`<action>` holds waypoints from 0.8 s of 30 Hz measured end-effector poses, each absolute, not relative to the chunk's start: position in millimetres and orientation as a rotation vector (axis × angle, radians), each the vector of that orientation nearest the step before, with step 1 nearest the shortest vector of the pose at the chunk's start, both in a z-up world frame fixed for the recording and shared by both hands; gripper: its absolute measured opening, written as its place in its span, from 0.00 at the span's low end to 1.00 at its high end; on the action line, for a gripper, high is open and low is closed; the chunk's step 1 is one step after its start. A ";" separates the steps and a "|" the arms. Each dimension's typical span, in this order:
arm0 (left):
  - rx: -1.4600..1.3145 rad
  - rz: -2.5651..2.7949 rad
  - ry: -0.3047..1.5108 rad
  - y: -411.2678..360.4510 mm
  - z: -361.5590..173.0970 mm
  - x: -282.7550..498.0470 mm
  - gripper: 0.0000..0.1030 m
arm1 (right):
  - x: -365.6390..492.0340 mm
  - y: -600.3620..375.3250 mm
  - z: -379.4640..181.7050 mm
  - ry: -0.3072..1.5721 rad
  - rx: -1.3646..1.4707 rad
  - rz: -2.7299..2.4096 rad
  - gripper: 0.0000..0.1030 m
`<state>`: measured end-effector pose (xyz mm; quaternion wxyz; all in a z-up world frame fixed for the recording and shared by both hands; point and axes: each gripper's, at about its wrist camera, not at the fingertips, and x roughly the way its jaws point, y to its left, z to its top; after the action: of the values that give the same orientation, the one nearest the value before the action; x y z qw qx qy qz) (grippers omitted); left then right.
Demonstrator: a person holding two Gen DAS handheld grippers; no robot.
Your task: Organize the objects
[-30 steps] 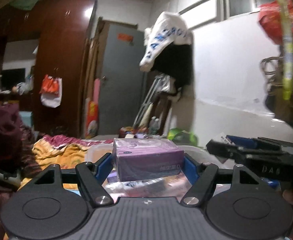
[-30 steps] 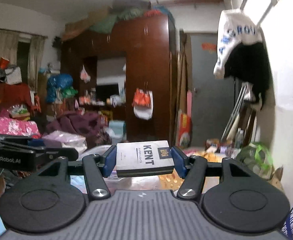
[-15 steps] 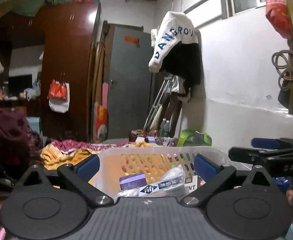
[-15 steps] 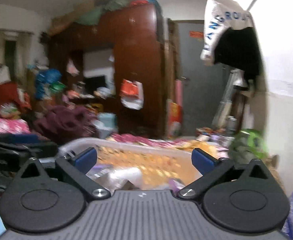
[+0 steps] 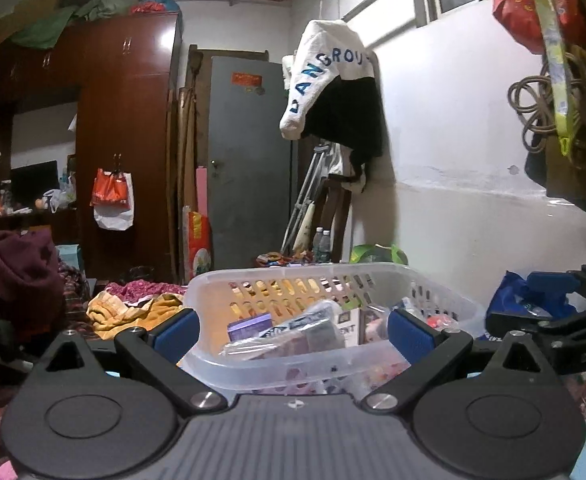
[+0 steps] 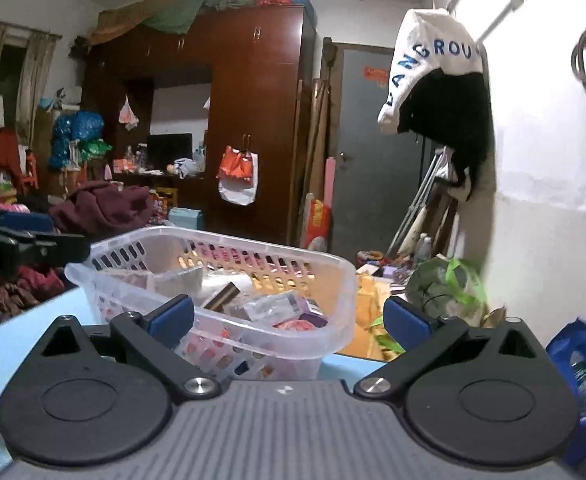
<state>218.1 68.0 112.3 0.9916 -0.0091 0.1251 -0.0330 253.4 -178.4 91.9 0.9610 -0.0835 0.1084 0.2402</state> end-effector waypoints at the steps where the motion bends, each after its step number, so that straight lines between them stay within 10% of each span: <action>1: -0.021 -0.064 0.254 67.2 112.4 217.1 0.98 | 253.8 -177.5 92.2 0.221 -0.171 0.485 1.00; 24: 0.016 -0.064 0.296 50.1 104.0 210.0 0.98 | 258.6 -191.0 87.1 0.242 -0.089 0.499 1.00</action>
<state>210.0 50.1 104.0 0.9885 0.0078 0.1473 -0.0318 258.6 -191.0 87.1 0.9608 -0.0439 0.1196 0.2462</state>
